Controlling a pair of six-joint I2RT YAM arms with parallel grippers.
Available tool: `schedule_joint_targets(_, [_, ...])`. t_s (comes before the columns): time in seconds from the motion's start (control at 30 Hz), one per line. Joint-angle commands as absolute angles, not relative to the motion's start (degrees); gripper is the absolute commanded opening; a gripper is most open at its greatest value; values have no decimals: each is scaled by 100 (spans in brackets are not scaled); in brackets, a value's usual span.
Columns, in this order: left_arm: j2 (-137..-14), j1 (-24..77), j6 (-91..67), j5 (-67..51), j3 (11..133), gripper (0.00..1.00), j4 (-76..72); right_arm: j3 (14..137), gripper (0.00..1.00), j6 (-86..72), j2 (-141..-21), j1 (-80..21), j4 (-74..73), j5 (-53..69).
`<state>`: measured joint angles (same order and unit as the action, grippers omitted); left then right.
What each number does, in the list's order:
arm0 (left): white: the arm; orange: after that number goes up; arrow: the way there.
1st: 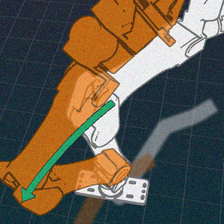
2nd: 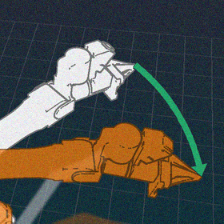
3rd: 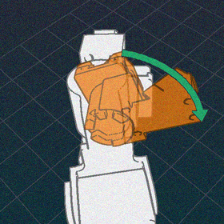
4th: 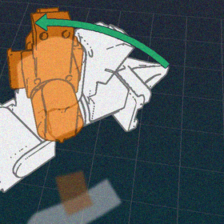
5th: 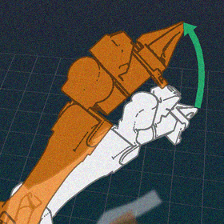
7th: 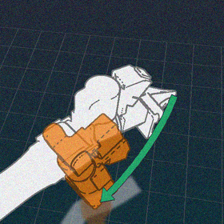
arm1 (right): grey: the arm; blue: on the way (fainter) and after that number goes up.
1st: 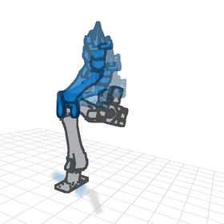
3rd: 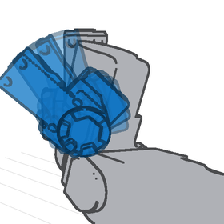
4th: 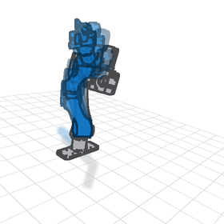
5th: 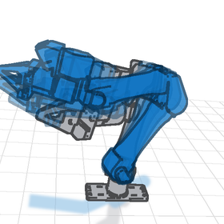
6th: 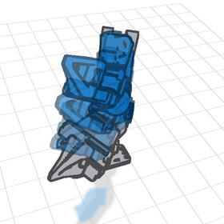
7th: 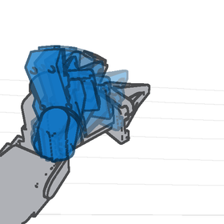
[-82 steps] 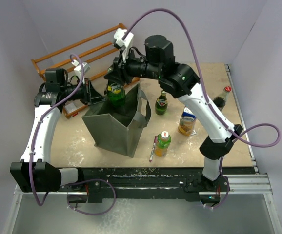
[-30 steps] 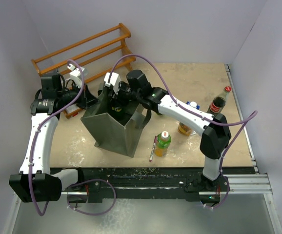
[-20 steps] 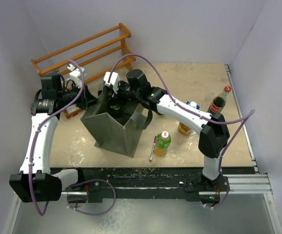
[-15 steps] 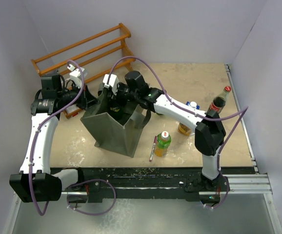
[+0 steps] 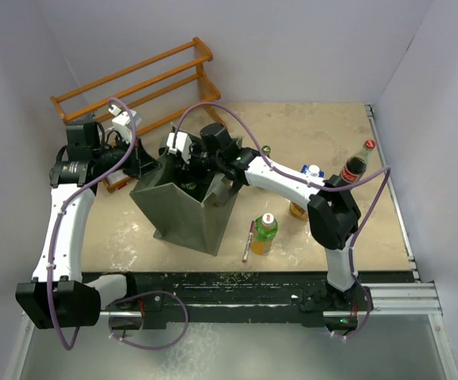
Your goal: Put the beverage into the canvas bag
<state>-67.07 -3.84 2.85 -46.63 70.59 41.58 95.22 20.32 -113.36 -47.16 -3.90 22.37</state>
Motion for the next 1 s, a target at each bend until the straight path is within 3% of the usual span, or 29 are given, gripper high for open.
schedule_joint_targets(0.0, [-6687, -439, 418, -4566, 7014, 0, 4219, 9489, 0, 2386, -11130, -4632, 515, 2345])
schedule_joint_targets(0.3, [-6680, -448, 412, -4535, 7022, 0, 4219, 9233, 8, 2408, -11181, -4579, 568, 2377])
schedule_joint_targets(0.8, [-6679, -448, 431, -4526, 7071, 0, 4185, 10156, 65, 2104, -11057, -4579, -110, 2232])
schedule_joint_targets(0.97, [-6678, -448, 410, -4534, 7099, 0, 4175, 10365, 73, 2127, -10922, -4579, -364, 2333])
